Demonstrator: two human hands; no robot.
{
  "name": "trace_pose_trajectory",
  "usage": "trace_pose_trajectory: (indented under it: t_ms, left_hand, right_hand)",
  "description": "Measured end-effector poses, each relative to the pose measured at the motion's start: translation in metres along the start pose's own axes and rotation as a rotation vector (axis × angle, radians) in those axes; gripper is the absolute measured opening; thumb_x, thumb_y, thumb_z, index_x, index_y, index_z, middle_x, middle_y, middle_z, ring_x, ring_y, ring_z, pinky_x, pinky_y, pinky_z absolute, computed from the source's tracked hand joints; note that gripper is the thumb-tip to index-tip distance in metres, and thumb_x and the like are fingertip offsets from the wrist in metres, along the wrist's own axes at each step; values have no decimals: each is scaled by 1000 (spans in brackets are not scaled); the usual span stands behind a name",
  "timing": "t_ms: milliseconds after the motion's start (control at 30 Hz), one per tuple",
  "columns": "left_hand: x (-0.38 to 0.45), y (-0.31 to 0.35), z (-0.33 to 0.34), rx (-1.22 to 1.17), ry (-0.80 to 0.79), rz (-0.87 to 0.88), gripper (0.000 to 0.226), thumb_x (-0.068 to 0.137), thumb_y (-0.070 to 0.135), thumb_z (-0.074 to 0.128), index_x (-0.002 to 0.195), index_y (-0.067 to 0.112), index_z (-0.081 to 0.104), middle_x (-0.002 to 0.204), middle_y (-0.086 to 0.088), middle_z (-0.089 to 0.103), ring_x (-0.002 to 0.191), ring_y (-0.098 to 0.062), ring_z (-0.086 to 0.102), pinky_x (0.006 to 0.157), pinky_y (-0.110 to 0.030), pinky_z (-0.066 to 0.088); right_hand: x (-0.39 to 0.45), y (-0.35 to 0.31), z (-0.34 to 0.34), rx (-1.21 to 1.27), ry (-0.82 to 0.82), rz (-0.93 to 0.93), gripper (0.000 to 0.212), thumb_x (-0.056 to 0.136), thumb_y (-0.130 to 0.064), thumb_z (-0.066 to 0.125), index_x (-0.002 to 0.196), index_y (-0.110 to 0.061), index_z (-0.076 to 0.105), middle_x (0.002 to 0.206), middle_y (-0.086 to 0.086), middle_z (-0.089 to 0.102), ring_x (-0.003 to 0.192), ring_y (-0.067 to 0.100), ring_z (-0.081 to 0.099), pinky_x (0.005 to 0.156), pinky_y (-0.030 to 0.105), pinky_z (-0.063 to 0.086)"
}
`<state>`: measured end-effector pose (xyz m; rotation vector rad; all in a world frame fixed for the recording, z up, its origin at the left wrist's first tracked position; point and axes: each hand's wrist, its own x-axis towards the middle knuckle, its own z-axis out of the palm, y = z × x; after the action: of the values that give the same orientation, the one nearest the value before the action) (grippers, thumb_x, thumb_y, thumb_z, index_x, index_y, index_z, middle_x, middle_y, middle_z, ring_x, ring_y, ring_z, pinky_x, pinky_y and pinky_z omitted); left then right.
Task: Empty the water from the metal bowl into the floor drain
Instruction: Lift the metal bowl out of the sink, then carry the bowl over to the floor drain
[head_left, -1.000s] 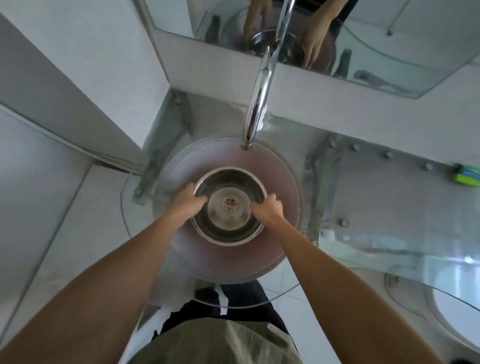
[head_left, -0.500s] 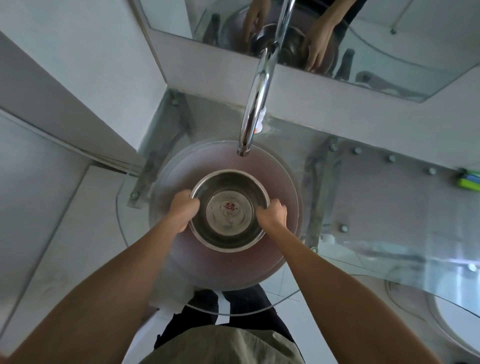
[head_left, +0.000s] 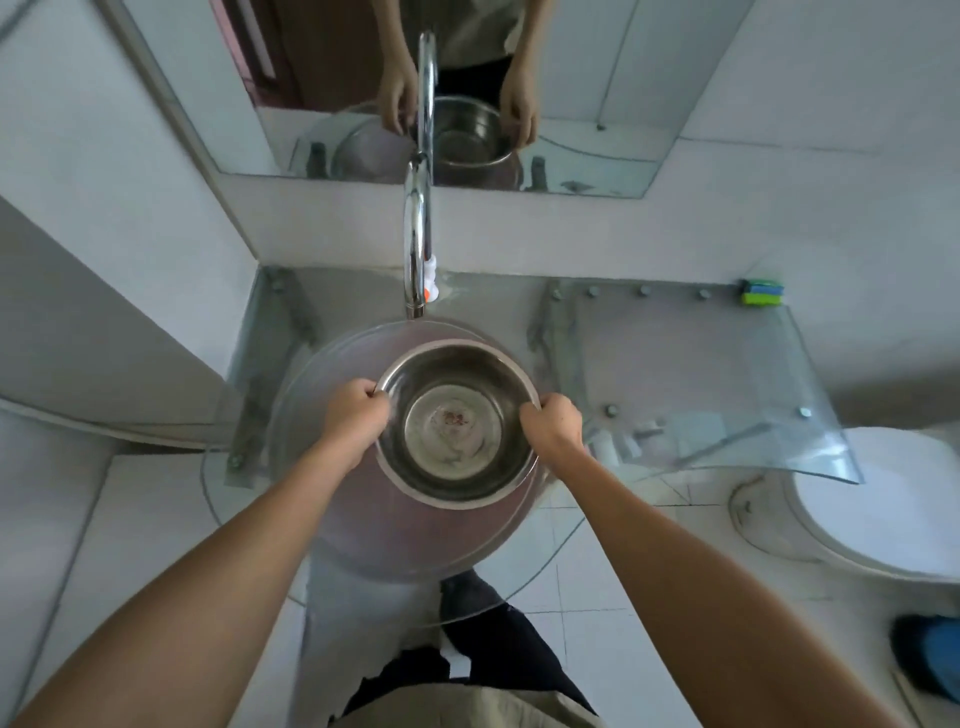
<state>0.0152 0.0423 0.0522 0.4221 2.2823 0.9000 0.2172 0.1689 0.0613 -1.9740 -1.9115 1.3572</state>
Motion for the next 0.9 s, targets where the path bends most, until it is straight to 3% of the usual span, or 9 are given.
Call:
trace_pose_trajectory:
  t_ms: [167,233,300,367,467,667,733,800,900]
  left_hand:
    - [-32,32,8,85,-63,147,19,85,7,55,72,2,68,63,-14,60,62,-27,54,57,-34,44]
    - [-44,43,16,118,-105,214,18,85,6,55,72,4,66,63,-12,58,61,-25,51,51,-32,38]
    - [-56,52,27,137,-161,277,16,85,2,55,71,7,61,64,-12,49,64,-21,43,50,-33,26]
    - [-73,60,45,156,-234,345,16,85,0,56,70,7,60,64,-14,47,65,-21,43,55,-33,27]
    - [-97,70,69,191,-283,381,16,83,4,56,70,9,63,62,-12,53,60,-23,48,56,-32,34]
    - [-153,93,137,272,-480,418,17,89,3,49,78,8,61,69,-16,54,59,-24,49,53,-30,40]
    - [-179,102,165,322,-502,442,23,90,3,47,69,8,54,63,-14,52,54,-24,48,47,-28,39]
    - [-208,108,195,359,-506,469,31,88,3,47,59,13,45,56,-10,46,56,-24,47,52,-30,37]
    - [-249,114,236,367,-551,429,23,89,5,46,67,11,50,60,-14,51,52,-25,50,45,-26,38]
  right_hand:
    - [-40,21,-34,41,132,55,29,86,-21,51,92,2,67,89,14,66,76,31,60,59,27,41]
    - [-55,32,-50,65,179,83,29,86,-22,52,94,1,67,89,14,66,76,30,60,57,25,41]
    - [-66,46,-65,117,200,109,30,87,-21,51,97,1,68,90,15,68,75,27,64,58,27,48]
    - [-83,69,-85,167,237,139,32,87,-20,49,101,1,69,92,15,70,78,27,66,60,31,54]
    - [-101,102,-107,209,289,169,31,84,-16,49,99,2,70,85,13,67,65,19,59,48,23,41]
    - [-134,178,-164,276,384,228,32,83,-17,49,91,5,71,83,17,68,72,28,65,62,36,56]
    - [-143,208,-188,268,412,230,29,83,-18,49,83,5,67,78,16,63,69,29,60,62,38,55]
    - [-152,238,-215,249,453,228,23,82,-18,50,77,2,62,75,15,58,70,30,55,65,43,54]
    - [-164,279,-252,260,478,222,21,80,-17,51,72,1,59,71,14,54,66,28,50,59,40,47]
